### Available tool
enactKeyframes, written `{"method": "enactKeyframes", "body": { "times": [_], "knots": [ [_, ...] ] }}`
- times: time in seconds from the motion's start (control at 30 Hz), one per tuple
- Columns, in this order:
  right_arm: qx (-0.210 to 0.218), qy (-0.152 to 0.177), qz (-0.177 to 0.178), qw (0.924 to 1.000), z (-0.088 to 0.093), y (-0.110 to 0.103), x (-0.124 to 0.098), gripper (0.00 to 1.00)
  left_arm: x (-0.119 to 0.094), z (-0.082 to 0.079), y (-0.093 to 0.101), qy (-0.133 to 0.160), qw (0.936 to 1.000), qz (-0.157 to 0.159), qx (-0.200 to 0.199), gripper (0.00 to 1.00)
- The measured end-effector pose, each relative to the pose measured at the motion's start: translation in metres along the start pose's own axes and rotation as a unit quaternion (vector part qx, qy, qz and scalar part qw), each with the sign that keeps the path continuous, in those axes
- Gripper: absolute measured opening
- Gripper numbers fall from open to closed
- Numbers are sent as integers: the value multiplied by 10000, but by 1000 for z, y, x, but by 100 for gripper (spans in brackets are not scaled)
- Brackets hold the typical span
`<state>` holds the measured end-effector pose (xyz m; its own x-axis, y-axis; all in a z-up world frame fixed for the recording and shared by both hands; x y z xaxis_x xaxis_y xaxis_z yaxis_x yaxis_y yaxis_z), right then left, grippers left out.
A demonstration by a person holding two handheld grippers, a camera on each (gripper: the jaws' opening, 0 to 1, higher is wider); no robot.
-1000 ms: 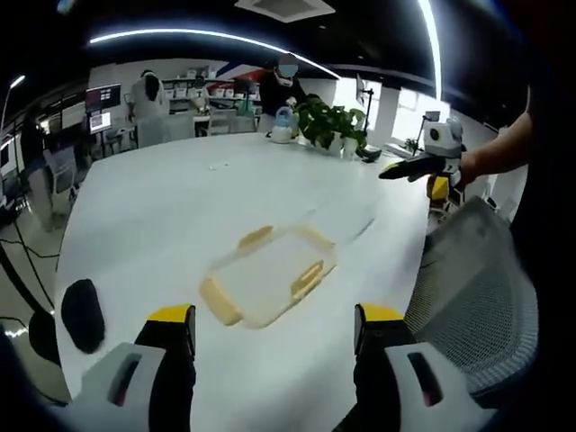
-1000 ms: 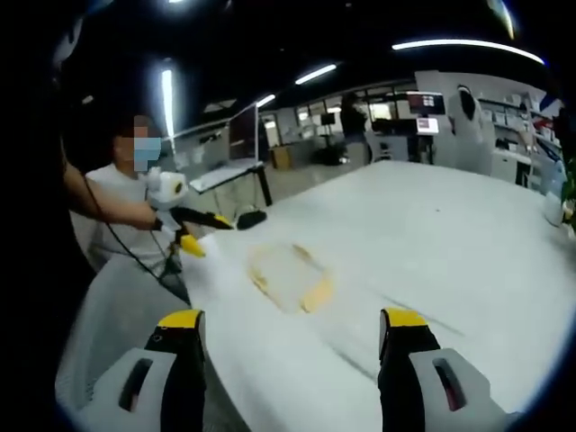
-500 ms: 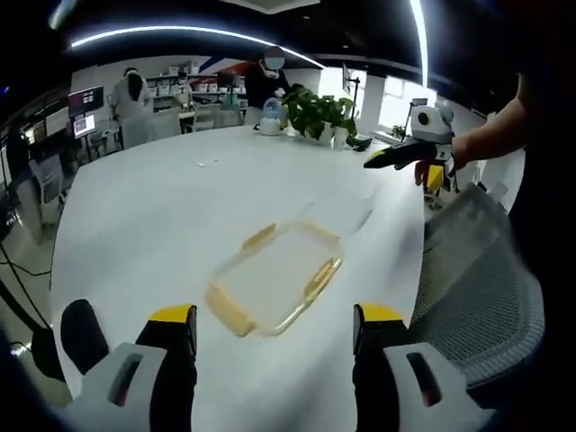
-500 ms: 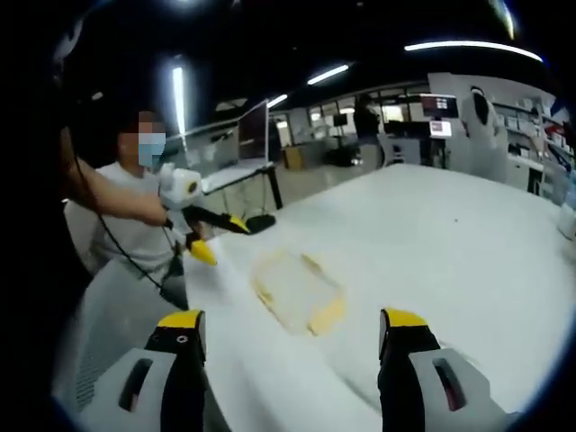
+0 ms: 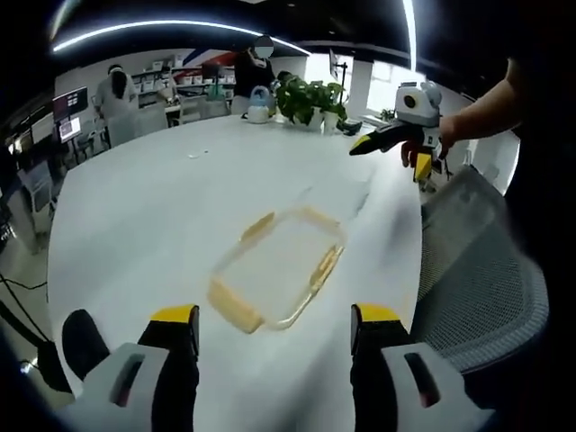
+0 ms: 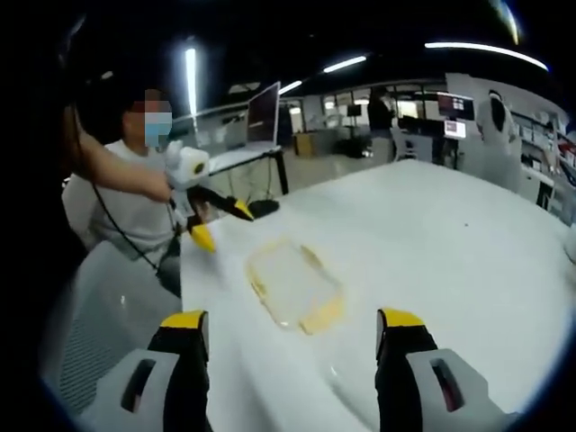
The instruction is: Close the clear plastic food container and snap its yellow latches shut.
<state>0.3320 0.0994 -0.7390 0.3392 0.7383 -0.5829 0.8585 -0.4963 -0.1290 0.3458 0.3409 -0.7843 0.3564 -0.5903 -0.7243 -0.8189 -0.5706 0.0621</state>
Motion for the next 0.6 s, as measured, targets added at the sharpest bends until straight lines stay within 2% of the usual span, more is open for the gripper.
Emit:
{"method": "enactKeyframes", "body": {
  "times": [0.3,0.6],
  "knots": [
    [-216,-129,-93,9996,-3,1,9,74,5,1,-3,-237,9992,143,296,68],
    [-527,-413,-217,9975,0,1,18,73,10,7,-3,-524,9962,323,622,67]
  ]
}}
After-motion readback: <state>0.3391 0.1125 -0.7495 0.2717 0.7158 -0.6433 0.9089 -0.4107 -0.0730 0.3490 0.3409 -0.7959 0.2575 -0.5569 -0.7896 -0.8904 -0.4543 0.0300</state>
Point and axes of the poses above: the point that each gripper's makers call its tool centre point, and the gripper's own axes: x roughly forward along the fingers, y roughly to its right, z roughly out of its underside, the point moved 2 cm from there along -x, roughly backward along the fingers, and after that the axes turned 8 degrees about -y, right-handed, at the moved point
